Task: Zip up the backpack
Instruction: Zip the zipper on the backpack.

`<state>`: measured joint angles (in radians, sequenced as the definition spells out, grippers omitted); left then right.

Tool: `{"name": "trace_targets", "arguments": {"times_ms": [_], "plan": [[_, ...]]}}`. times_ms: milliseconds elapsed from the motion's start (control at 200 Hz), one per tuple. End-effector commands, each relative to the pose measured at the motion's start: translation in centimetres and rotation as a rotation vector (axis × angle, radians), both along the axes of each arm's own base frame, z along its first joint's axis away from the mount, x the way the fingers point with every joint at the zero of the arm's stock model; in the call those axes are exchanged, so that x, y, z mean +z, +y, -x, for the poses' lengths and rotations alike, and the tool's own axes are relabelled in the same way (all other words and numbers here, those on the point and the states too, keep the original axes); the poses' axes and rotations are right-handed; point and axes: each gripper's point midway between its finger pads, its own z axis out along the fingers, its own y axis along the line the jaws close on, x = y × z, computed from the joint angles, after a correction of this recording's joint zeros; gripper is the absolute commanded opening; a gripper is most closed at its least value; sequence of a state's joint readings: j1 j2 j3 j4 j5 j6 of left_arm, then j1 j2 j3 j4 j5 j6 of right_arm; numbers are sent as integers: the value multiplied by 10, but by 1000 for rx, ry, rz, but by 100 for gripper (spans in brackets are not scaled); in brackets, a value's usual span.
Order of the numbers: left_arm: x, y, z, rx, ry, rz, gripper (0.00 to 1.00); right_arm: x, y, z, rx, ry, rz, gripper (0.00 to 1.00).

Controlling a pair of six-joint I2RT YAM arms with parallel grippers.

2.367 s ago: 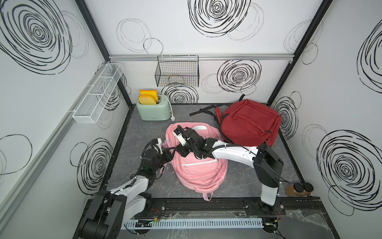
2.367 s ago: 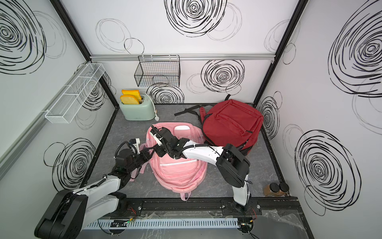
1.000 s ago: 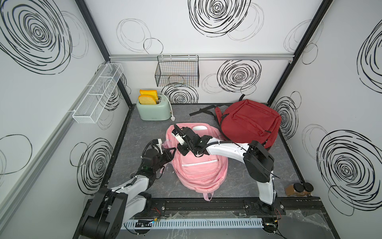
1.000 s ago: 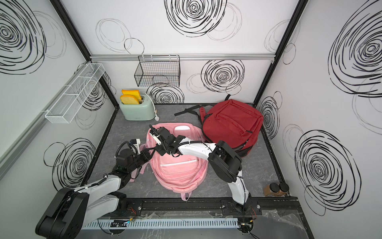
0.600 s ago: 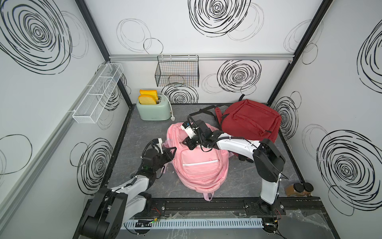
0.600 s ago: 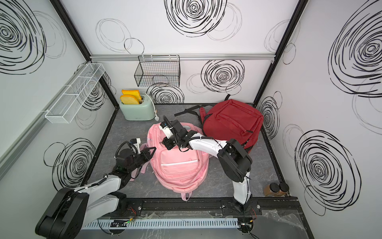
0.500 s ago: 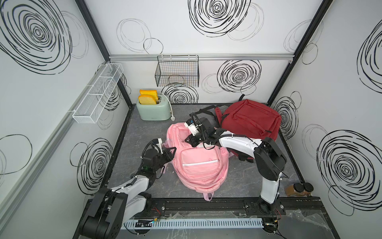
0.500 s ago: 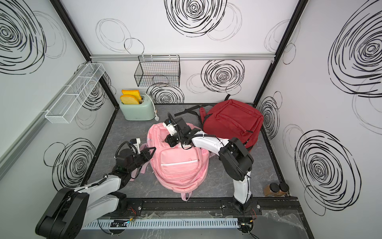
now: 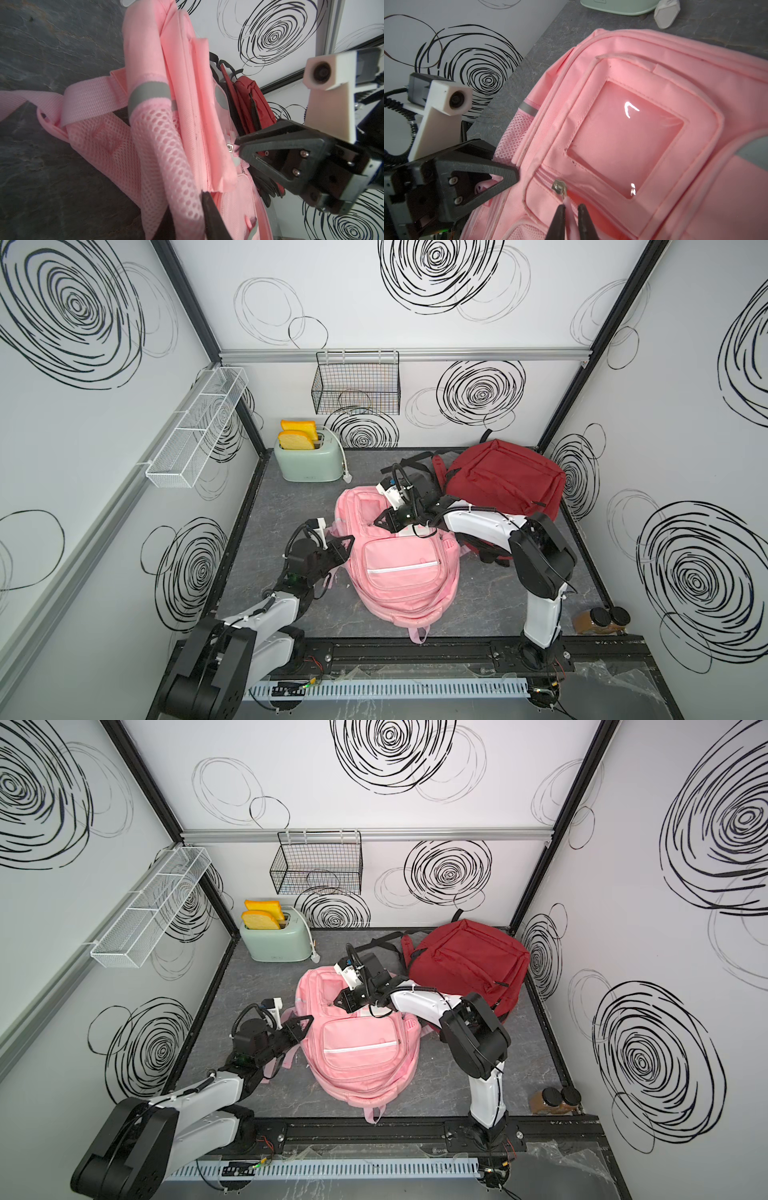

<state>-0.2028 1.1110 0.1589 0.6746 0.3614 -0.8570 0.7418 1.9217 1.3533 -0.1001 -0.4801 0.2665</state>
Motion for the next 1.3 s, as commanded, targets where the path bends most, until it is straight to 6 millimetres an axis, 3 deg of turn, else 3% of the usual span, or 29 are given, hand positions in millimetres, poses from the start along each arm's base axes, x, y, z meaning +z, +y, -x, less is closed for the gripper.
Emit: {"name": "trace_targets", "arguments": {"times_ms": [0,310,520,1006,1156,1296], "plan": [[29,-3,-6,-10,-108,37,0,-26,-15,-9,-51,41,69,15],[30,-1,-6,-3,-112,36,0,-65,-45,-21,-141,102,185,14],[29,1,-6,3,-109,35,0,-80,-64,-32,-213,101,260,13],[29,2,-6,7,-109,34,0,-89,-105,-52,-371,52,464,12],[27,4,-6,18,-105,28,0,-83,-124,-63,-450,0,557,12],[27,7,-6,32,-104,23,0,-73,-120,-67,-454,-20,544,12]]}}
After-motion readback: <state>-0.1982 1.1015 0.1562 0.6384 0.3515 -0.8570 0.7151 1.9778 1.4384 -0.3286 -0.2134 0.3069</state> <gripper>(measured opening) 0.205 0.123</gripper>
